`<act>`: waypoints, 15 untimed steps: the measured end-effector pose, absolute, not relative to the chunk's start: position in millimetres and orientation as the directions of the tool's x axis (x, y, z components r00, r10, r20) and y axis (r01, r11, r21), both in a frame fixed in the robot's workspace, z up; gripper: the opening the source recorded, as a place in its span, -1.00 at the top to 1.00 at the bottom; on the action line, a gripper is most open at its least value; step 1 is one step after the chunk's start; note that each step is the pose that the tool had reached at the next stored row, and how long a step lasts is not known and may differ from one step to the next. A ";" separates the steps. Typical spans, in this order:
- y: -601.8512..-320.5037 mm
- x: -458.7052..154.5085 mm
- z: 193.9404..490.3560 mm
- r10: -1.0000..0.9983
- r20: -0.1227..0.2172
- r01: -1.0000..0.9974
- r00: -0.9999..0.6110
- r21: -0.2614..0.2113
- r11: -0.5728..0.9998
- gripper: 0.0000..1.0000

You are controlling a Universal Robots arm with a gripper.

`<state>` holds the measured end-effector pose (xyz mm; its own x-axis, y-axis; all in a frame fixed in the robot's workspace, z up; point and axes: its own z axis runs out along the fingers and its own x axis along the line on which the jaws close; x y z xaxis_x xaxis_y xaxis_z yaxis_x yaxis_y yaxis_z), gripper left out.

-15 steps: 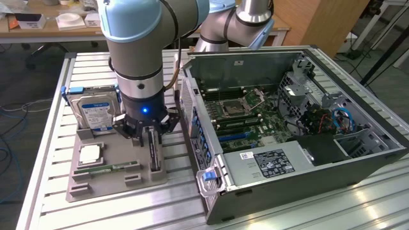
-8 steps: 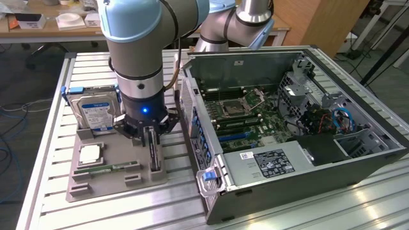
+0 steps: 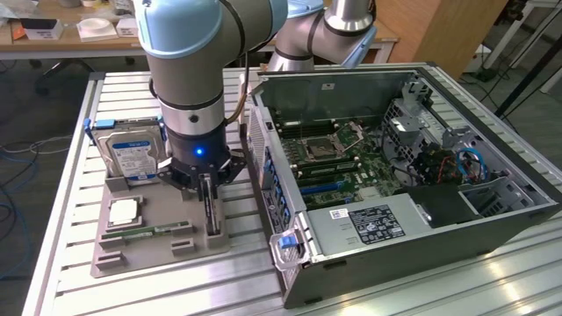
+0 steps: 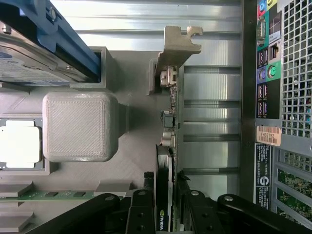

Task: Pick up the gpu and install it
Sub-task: 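Pick up the gpu and move the gpu toward the slot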

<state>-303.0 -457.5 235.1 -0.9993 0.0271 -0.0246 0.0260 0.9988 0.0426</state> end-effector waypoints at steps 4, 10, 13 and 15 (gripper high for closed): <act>-457.5 -302.7 235.2 0.027 -0.024 0.026 -0.999 0.043 0.999 0.39; -457.5 -302.7 235.2 0.027 -0.024 0.026 -0.999 0.042 0.999 0.41; -457.6 -302.7 235.3 0.027 -0.024 0.026 -0.999 0.042 0.999 0.48; -457.5 -302.7 235.2 0.027 -0.024 0.026 -0.999 0.043 0.999 0.48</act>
<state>-302.7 -457.5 235.2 -0.9993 0.0270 -0.0245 0.0259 0.9988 0.0426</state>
